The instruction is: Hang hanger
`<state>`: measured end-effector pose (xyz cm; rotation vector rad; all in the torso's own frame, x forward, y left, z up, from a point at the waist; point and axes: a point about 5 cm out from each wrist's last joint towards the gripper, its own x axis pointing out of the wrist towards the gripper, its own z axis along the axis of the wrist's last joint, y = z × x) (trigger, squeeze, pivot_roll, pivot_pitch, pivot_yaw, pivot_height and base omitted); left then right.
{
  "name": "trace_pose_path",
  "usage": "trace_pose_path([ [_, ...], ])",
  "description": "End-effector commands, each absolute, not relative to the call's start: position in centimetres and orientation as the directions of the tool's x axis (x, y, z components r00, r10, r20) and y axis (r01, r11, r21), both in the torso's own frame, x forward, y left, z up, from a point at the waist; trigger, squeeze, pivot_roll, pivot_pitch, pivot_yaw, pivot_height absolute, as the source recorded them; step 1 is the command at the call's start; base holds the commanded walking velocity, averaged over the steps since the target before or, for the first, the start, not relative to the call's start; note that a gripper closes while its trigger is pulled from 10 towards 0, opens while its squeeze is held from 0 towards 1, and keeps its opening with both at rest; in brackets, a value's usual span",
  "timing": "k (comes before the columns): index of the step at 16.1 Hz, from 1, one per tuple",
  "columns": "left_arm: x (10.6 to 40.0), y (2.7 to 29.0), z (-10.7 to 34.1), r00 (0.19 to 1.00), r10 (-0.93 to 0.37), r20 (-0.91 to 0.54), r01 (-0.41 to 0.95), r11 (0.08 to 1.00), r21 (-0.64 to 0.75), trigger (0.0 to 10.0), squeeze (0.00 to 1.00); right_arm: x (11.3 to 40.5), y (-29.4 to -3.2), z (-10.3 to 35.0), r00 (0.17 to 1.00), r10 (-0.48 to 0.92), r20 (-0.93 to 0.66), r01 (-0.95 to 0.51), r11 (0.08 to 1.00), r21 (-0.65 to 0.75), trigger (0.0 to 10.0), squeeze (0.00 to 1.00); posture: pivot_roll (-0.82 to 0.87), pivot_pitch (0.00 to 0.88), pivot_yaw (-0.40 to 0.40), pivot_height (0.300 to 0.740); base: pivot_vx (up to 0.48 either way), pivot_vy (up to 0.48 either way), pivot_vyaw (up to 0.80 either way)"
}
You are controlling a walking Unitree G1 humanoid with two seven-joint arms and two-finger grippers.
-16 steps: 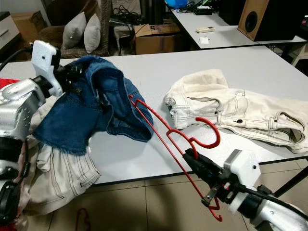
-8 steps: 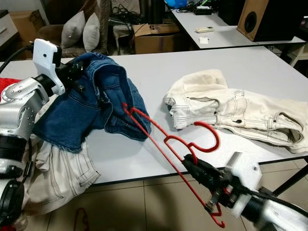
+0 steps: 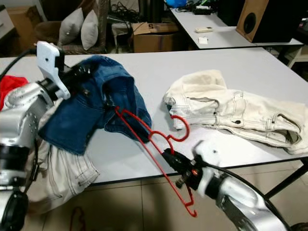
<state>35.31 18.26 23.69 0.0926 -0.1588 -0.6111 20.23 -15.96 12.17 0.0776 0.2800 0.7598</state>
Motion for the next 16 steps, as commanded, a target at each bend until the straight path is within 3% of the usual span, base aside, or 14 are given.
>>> trace_pose_path([
  [1,34.8,18.4,24.6,0.804,-0.57,0.171,0.554,0.822,0.131,0.0,0.0,20.7,-16.1,11.8,0.73,0.64,-0.24,-0.606,0.768,0.205,10.0,0.0,0.01,0.0,0.005,0.74,0.0,0.0,0.0],
  [6,34.3,19.5,25.5,0.805,-0.548,0.226,0.532,0.836,0.131,0.0,0.0,20.0,-16.3,11.7,0.778,0.603,-0.176,-0.508,0.769,0.388,10.0,0.0,0.02,0.0,0.003,0.74,0.0,0.0,0.0],
  [8,34.3,20.2,25.3,0.824,-0.526,0.211,0.508,0.85,0.136,0.0,0.0,19.8,-16.6,12.4,0.795,0.595,-0.114,-0.494,0.745,0.448,10.0,0.0,0.02,0.0,0.003,0.74,0.0,0.0,0.0],
  [11,34.0,19.2,25.0,0.781,-0.59,0.207,0.574,0.807,0.138,0.0,0.0,20.8,-16.9,13.0,0.837,0.546,-0.032,-0.424,0.686,0.591,10.0,0.0,0.01,0.0,0.028,0.74,0.0,0.0,0.0],
  [16,34.7,17.8,25.4,0.803,-0.537,0.259,0.522,0.843,0.127,0.0,0.0,21.1,-15.0,11.0,0.78,0.606,-0.155,-0.334,0.613,0.716,10.0,0.0,0.02,0.0,0.024,0.74,0.0,0.0,0.0],
])
